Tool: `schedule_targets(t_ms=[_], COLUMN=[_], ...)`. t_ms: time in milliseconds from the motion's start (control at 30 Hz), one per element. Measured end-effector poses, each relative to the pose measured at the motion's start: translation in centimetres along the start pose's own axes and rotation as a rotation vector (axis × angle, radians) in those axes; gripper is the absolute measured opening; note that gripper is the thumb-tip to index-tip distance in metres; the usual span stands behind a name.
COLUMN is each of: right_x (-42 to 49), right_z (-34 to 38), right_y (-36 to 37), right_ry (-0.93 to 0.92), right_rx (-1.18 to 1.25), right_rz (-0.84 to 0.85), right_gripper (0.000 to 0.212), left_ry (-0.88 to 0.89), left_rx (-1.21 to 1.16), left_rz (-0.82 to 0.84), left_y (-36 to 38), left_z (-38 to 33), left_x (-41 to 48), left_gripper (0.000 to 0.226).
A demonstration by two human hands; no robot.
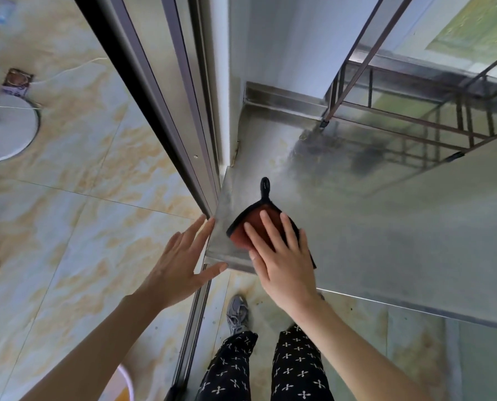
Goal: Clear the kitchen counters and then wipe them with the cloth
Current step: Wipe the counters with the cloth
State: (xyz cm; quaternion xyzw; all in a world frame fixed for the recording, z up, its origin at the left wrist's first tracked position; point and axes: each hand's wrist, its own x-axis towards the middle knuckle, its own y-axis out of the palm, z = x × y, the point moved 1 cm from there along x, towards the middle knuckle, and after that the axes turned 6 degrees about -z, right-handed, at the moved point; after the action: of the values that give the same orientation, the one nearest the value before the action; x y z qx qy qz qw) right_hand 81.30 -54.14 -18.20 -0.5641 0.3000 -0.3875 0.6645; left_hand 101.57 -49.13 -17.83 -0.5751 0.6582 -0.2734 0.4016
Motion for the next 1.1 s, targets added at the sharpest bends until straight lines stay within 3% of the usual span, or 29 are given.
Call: schedule_targets(t_ms=[100, 267, 367, 567, 767, 967, 1100], right_x=[2.7, 7.5, 7.0, 6.8, 15.3, 11.2, 16.9], right_z=[-3.5, -8.1, -7.6, -7.6, -9.0, -6.6, -8.5], right_y=[-0.6, -0.9, -0.7, -0.8, -0.4, -0.2, -0.4], right_ry=[0.125, 0.301, 0.232, -0.114, 0.227, -0.247, -0.204], right_rx=[-0.013, -0.014, -0.006, -0.001, 0.019, 0.046, 0.006], right_rz=[-0.019, -0.082, -0.097, -0.064, -0.164, -0.069, -0.063], right_gripper=[0.047, 0.050, 0.047, 0.045, 0.047, 0.044, 0.048], left_ry=[-0.163, -0.313, -0.341, -0.349, -0.345, -0.334, -0.348], left_rx=[-0.178, 0.004, 0.083, 0.101, 0.118, 0.151, 0.145], left_rz=[-0.078, -0.197, -0.221, -0.260, -0.291, -0.300, -0.289], left_y=[-0.3, 1.9, 2.7, 3.2, 3.3, 3.3, 3.3], left_z=[-1.9, -5.0, -5.8, -5.7, -5.6, -5.5, -5.5], left_x=[1.3, 6.3, 6.9, 6.8, 6.7, 6.7, 6.7], left_gripper=[0.071, 0.086, 0.090, 0.091, 0.091, 0.091, 0.092])
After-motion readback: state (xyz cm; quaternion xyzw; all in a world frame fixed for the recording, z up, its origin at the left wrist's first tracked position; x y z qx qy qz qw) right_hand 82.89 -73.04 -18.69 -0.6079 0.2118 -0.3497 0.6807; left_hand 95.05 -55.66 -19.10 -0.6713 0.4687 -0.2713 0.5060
